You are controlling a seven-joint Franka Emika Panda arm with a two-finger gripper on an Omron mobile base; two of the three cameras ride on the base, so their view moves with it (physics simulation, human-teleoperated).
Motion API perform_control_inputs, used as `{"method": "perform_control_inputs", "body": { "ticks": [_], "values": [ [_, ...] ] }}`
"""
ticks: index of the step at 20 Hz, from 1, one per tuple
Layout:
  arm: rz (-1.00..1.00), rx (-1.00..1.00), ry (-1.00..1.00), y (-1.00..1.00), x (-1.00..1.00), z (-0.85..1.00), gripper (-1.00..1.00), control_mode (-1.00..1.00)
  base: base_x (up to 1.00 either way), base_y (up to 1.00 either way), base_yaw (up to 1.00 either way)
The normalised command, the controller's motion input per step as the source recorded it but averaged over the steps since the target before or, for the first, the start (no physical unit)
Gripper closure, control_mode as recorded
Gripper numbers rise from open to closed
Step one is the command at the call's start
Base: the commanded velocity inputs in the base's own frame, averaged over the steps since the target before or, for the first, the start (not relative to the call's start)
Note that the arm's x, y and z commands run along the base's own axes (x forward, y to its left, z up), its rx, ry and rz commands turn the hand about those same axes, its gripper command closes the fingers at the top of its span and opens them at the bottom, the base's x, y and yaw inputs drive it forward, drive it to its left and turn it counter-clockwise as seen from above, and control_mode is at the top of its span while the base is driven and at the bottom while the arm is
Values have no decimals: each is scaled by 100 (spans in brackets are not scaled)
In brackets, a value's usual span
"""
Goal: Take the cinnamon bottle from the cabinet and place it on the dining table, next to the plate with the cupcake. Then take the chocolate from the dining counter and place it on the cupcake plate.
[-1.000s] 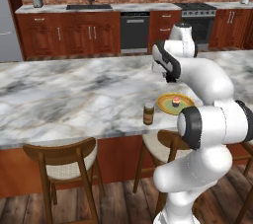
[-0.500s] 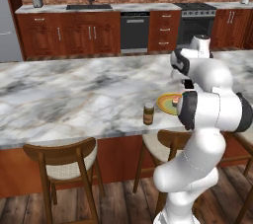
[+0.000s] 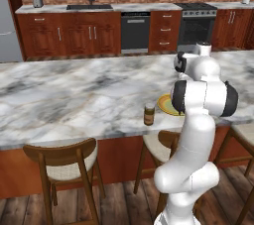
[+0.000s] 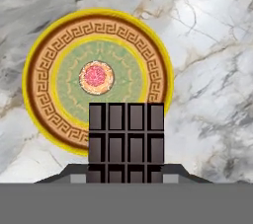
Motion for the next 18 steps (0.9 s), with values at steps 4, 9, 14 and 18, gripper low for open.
{"method": "perform_control_inputs", "body": {
  "ticks": [4,9,14,18],
  "values": [
    [14,0,5,-11,45,-51,100,-100,0,0,0],
    [7,0,0,-1,37,-55,100,-100,0,0,0],
    [4,0,0,0,28,-51,100,-100,0,0,0],
    [3,0,0,0,3,-41,100,-100,0,0,0]
  ]
}}
